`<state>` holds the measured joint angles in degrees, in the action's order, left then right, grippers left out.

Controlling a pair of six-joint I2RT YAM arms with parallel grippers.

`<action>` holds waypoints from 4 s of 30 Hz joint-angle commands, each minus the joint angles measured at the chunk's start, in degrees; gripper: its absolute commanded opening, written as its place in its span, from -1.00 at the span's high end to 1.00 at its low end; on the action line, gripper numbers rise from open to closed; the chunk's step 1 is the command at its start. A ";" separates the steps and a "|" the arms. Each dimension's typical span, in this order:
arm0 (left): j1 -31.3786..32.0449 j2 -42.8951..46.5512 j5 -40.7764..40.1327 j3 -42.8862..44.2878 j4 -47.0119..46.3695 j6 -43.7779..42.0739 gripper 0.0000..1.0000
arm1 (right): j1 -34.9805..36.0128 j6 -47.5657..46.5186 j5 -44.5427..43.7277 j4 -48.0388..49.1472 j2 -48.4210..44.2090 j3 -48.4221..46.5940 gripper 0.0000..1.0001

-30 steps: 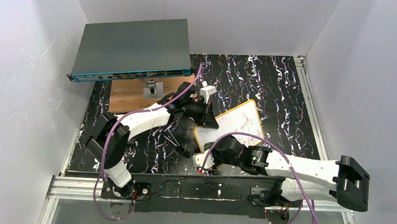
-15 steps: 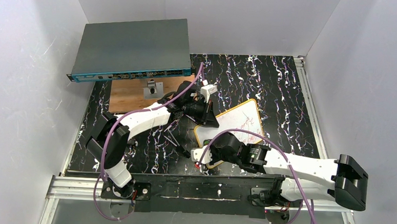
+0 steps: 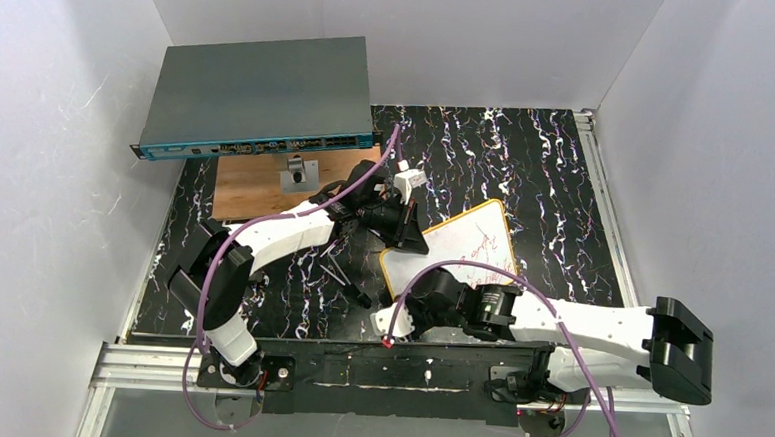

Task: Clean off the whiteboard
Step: Erase the whiteboard at the center of the board.

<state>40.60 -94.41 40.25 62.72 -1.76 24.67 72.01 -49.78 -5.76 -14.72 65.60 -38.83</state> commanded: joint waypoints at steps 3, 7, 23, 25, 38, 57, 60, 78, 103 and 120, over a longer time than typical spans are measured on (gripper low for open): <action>1.68 3.65 7.05 1.58 1.44 4.73 1.00 | 1.44 0.47 -2.23 -0.61 3.10 1.03 0.97; 1.69 4.74 6.34 0.24 1.43 4.60 1.00 | -4.23 3.55 -5.07 1.67 -0.23 -0.29 0.97; 2.22 8.87 -0.24 -5.85 -3.83 9.72 1.00 | -11.30 8.35 4.85 0.12 -4.74 0.75 0.97; 2.29 9.18 -1.01 -5.87 -4.20 10.00 1.00 | -9.50 7.17 9.26 -2.22 -3.90 0.92 0.97; 2.23 10.83 -1.97 -5.95 -2.11 8.47 1.00 | -12.66 7.19 -5.69 6.10 -5.05 2.23 0.97; 2.30 10.77 -2.89 -5.69 -2.91 8.95 1.00 | -10.49 6.48 11.68 -4.25 -3.89 1.21 0.97; 2.34 10.86 -2.83 -5.97 -2.99 8.83 1.00 | -10.22 6.56 7.73 -1.26 -3.29 2.04 0.97; 2.36 10.84 -2.10 -6.07 -2.64 7.99 1.00 | -12.97 7.22 1.62 0.79 -3.94 1.53 0.97; 2.37 10.87 -1.75 -5.81 -2.22 7.19 1.00 | -17.28 8.85 -5.04 3.68 -3.53 0.74 0.97; 2.33 11.29 -1.51 -5.23 -1.05 6.18 1.00 | -14.08 7.21 -2.11 0.37 -2.17 0.47 0.97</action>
<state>40.75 -87.09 30.46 55.99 -1.85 30.65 60.71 -46.17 -9.21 -16.97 62.48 -37.30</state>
